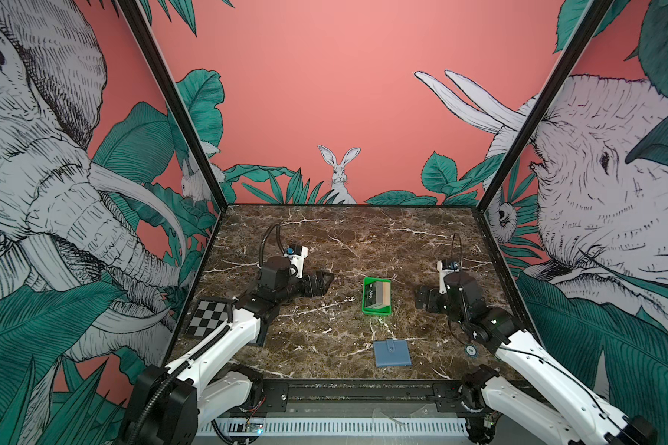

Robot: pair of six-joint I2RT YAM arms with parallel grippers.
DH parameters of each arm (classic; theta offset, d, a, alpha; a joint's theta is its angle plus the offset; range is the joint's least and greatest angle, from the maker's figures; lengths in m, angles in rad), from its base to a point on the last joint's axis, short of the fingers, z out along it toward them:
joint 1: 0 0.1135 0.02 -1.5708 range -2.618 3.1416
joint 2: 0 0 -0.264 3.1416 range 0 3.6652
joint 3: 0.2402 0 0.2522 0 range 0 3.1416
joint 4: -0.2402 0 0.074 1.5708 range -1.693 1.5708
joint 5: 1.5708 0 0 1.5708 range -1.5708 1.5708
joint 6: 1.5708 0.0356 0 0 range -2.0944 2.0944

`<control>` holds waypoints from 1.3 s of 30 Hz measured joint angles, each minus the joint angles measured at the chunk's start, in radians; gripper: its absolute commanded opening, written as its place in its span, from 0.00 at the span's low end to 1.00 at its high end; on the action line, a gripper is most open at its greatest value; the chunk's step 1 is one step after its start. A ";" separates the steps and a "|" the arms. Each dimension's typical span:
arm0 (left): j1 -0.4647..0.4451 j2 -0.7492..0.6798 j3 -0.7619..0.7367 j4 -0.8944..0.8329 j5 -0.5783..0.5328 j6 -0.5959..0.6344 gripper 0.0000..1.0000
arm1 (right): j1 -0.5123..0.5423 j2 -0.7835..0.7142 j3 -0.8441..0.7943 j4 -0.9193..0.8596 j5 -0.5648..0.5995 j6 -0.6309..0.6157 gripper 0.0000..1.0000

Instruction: Put the credit cards into the card holder

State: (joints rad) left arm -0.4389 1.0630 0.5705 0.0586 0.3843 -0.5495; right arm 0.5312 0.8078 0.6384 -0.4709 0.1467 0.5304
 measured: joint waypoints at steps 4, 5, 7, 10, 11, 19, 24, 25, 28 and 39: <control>0.000 -0.001 -0.043 0.039 0.055 -0.063 0.99 | 0.081 0.004 -0.009 -0.050 0.018 0.060 0.98; 0.000 -0.001 -0.043 0.043 0.063 -0.071 0.99 | 0.091 0.007 -0.010 -0.056 0.020 0.068 0.98; 0.000 -0.004 -0.043 0.061 0.079 -0.093 0.99 | 0.123 0.024 -0.010 -0.070 0.027 0.087 0.97; 0.000 -0.017 -0.043 0.068 0.088 -0.113 0.99 | 0.159 0.042 -0.021 -0.071 0.029 0.108 0.95; 0.000 -0.019 -0.043 0.073 0.095 -0.119 0.99 | 0.164 0.046 -0.029 -0.067 0.025 0.113 0.95; -0.057 0.006 -0.055 0.108 0.093 -0.183 0.99 | 0.182 0.111 -0.089 -0.030 -0.067 0.124 0.90; -0.151 0.027 -0.051 0.087 0.027 -0.201 0.97 | 0.183 0.134 -0.097 0.005 -0.146 0.110 0.87; -0.170 0.032 -0.050 0.081 0.012 -0.206 0.97 | 0.184 0.140 -0.098 0.011 -0.170 0.109 0.87; -0.221 0.046 -0.049 0.080 -0.034 -0.222 0.97 | 0.196 0.147 -0.097 0.011 -0.209 0.110 0.87; -0.254 0.075 -0.034 0.096 -0.126 -0.235 0.99 | 0.301 -0.006 -0.138 -0.170 -0.214 0.277 0.88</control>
State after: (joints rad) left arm -0.6933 1.1381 0.5369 0.1543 0.2588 -0.7849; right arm 0.8318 0.8013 0.5003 -0.6411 -0.0669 0.8070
